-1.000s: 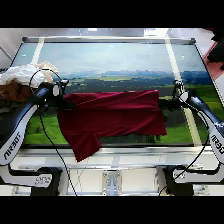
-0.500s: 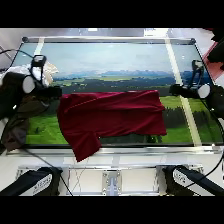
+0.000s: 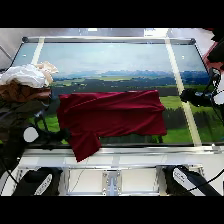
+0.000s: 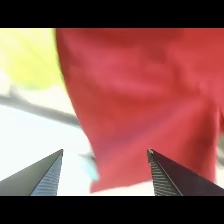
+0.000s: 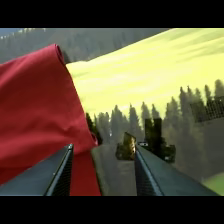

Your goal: Fold the shirts.

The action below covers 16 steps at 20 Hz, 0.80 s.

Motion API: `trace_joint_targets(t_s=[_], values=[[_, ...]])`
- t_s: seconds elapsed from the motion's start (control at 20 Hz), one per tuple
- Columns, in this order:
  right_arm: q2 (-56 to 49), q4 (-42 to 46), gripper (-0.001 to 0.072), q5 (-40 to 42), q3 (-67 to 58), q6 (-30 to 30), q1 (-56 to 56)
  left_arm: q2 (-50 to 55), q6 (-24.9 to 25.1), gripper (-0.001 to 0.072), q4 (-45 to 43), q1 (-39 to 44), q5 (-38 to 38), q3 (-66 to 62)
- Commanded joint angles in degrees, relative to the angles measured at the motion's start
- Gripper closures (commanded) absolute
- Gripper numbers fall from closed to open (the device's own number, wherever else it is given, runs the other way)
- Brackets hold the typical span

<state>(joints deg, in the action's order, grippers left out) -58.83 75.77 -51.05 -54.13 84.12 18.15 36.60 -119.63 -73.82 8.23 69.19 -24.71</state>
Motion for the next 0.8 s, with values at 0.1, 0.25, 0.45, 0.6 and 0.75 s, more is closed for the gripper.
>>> trace_joint_targets(t_s=[0.1, 0.25, 0.45, 0.6, 0.75], values=[[0.3, -1.7, 0.0249, -0.4, 0.6, -3.1, 0.7, -0.5, -2.4, 0.0103, 11.8, 0.0, -0.5, 8.0], [0.3, -1.7, 0.0249, 0.3, 0.6, -3.1, 0.7, -0.2, -3.6, 0.0103, 12.8, 0.0, -1.6, 8.5], [0.3, -2.4, 0.0249, 0.7, 0.6, -3.1, 0.7, 0.0, -5.2, 0.0104, 14.3, 0.0, -8.7, 11.1], [0.3, -3.0, 0.025, 0.9, 0.6, -3.1, 0.7, 0.0, -6.0, 0.0171, 14.3, 0.0, -13.9, 12.7], [0.3, -3.3, 0.0251, 0.9, 0.6, -3.1, 0.7, 0.0, -5.9, 0.034, 14.3, 0.0, -15.9, 12.9]])
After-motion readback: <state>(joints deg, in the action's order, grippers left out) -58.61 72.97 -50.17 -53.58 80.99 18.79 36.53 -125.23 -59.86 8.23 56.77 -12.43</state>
